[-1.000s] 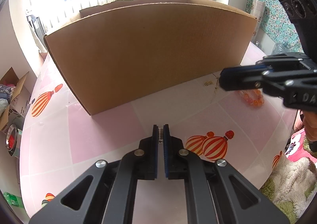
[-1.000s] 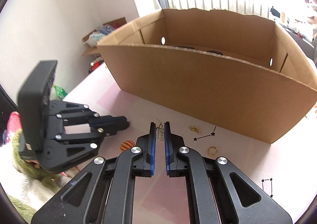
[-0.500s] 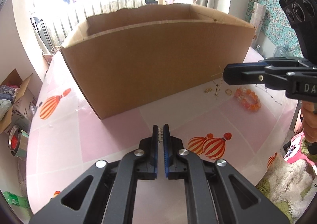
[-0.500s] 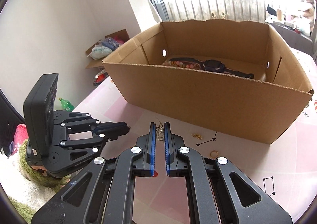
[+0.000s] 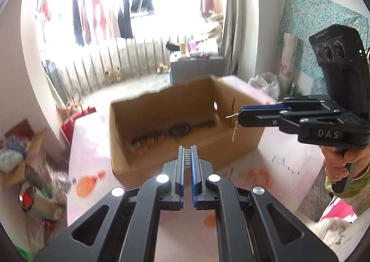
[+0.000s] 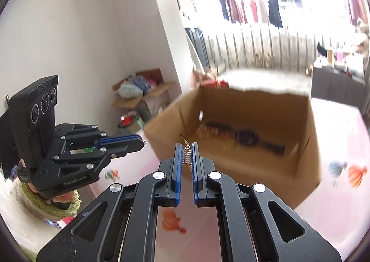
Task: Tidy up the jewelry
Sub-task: 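Open the right gripper to drop the gold chain charm into the box, then open the left gripper to drop the gold spring charm into the box, then move both grippers back toward the orange bead bracelet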
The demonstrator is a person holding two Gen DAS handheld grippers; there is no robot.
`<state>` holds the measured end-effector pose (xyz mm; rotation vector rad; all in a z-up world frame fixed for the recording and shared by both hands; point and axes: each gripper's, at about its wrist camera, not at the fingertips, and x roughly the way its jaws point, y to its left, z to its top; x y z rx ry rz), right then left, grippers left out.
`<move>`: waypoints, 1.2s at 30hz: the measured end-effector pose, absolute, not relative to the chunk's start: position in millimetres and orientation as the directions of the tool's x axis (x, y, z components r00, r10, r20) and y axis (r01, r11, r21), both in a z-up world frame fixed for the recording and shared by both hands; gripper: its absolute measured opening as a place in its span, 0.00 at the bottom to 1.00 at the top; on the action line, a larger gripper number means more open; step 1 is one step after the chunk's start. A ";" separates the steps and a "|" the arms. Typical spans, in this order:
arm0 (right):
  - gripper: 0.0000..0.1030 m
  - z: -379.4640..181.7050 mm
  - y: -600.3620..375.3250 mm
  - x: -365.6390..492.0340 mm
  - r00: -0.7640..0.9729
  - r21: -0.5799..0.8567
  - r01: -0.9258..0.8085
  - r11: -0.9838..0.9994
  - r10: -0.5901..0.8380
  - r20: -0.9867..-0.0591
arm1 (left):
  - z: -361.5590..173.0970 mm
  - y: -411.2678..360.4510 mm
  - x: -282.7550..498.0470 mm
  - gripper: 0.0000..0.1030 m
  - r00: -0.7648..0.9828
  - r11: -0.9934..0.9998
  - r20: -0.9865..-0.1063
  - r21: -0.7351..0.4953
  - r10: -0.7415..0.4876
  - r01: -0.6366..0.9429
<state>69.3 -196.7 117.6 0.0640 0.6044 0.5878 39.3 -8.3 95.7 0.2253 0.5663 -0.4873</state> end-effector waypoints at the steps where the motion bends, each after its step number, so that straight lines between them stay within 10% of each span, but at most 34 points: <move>1: 0.06 124.9 -199.3 75.3 0.666 0.226 -0.508 0.831 0.546 -0.508 | 103.0 -11.3 45.6 0.04 0.738 0.859 -0.555 0.077 -0.384 0.506; 18: 0.09 65.8 -197.3 222.9 0.330 0.304 -0.405 0.862 0.448 -0.831 | 46.3 -44.3 210.4 0.04 0.403 0.869 -0.873 -0.044 -0.273 0.492; 30: 0.19 74.5 -215.3 219.4 0.373 0.323 -0.361 0.875 0.453 -0.810 | 41.2 -26.8 224.2 0.11 0.387 0.905 -0.877 -0.112 -0.284 0.411; 36: 0.39 105.7 -231.0 187.6 0.516 0.295 -0.357 0.886 0.450 -0.729 | 74.1 -22.3 195.5 0.31 0.494 0.909 -0.819 -0.078 -0.293 0.411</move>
